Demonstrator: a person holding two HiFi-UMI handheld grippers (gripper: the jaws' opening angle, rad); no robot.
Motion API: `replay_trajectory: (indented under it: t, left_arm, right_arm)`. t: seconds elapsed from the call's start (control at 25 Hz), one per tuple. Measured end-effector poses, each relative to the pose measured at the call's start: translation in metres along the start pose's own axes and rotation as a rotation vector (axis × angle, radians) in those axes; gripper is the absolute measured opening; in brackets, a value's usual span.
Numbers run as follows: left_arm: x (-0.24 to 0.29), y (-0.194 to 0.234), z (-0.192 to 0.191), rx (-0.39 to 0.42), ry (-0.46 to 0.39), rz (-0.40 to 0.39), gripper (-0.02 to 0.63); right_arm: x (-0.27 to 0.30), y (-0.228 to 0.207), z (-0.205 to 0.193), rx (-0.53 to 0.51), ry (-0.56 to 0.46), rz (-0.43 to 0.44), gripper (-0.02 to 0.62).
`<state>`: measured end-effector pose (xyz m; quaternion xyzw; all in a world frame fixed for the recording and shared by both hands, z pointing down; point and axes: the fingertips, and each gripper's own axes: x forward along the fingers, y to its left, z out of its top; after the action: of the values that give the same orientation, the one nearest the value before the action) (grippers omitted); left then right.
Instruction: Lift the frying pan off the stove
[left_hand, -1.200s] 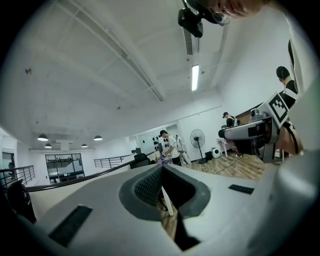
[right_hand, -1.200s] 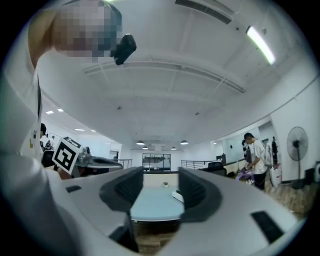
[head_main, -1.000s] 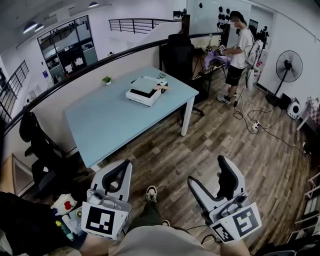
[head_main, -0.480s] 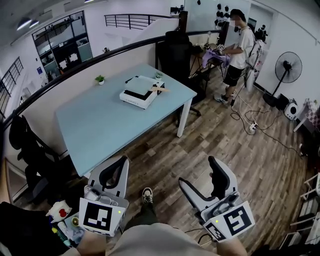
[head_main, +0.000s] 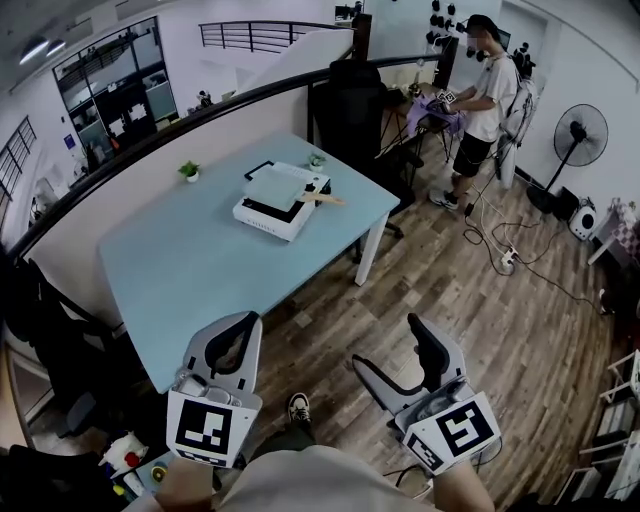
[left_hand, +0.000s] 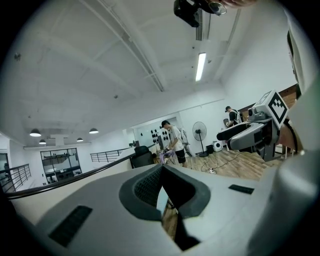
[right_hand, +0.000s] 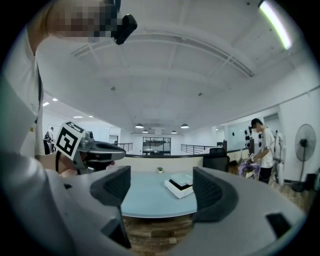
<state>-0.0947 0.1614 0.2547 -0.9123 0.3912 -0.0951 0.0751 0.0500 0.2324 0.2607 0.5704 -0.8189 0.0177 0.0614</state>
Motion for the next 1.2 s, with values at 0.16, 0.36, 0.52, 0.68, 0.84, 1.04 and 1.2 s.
replay_trajectory:
  t: [0.16,0.36,0.52,0.68,0.84,1.04,1.2]
  left_arm:
    - [0.041,0.041,-0.012,-0.004,0.019,-0.022,0.000]
    - [0.088,0.084,-0.030,0.018,0.040,-0.050,0.000]
    - [0.113,0.109,-0.044,0.016,0.053,-0.060,0.000]
    - [0.136,0.131,-0.065,0.006,0.096,-0.044,0.000]
    - [0.165,0.146,-0.081,0.012,0.131,-0.043,0.000]
    - [0.207,0.160,-0.094,0.019,0.157,-0.029,0.000]
    - [0.247,0.175,-0.103,0.018,0.181,-0.003,0.000]
  right_arm:
    - [0.060,-0.018,-0.003,-0.010,0.047,-0.002,0.387]
    - [0.130,-0.037,-0.011,-0.056,0.109,-0.007,0.393]
    - [0.171,-0.055,-0.020,-0.077,0.152,-0.024,0.397]
    - [0.202,-0.072,-0.031,-0.073,0.185,-0.018,0.398]
    - [0.235,-0.088,-0.044,-0.080,0.224,0.005,0.400]
    - [0.277,-0.117,-0.064,-0.094,0.261,0.041,0.403]
    - [0.314,-0.147,-0.077,-0.090,0.291,0.075,0.403]
